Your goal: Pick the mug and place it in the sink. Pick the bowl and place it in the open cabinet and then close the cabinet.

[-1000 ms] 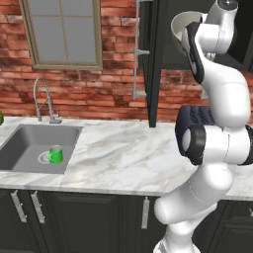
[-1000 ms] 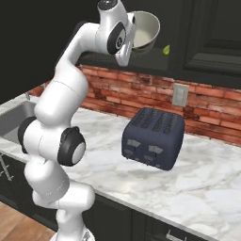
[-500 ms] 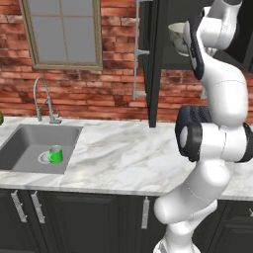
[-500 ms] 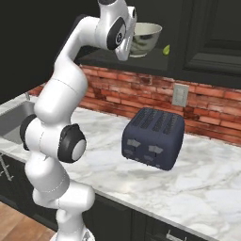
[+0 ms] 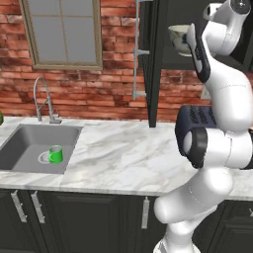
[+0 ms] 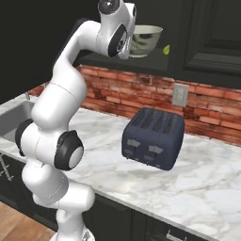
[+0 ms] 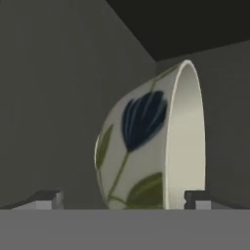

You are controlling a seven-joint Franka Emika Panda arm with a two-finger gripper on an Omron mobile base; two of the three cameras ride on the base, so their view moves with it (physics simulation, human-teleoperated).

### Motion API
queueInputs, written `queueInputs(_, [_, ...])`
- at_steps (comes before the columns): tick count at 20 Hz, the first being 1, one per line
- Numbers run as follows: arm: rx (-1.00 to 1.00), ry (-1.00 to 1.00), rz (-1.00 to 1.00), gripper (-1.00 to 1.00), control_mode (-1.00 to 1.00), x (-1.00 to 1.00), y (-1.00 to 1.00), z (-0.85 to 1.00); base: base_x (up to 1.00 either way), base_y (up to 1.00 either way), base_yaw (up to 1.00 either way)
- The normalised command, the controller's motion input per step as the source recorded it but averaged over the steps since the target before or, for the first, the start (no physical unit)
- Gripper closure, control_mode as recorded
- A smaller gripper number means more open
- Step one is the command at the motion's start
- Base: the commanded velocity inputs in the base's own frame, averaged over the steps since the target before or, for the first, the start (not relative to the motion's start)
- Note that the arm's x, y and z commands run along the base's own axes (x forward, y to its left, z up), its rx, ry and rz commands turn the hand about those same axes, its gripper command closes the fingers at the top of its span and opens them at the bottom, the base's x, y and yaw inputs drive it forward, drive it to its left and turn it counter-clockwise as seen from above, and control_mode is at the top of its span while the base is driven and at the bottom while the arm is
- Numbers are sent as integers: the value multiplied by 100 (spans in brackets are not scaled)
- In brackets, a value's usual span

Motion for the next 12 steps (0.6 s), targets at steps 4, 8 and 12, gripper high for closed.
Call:
queueInputs(4, [-5, -6, 1, -100, -100, -31, 0, 60, 0, 0, 0])
queueInputs(8, [-2, 0, 0, -100, -100, -75, 0, 52, 0, 0, 0])
queueInputs(12, [0, 4, 1, -100, -100, -100, 0, 14, 0, 0, 0])
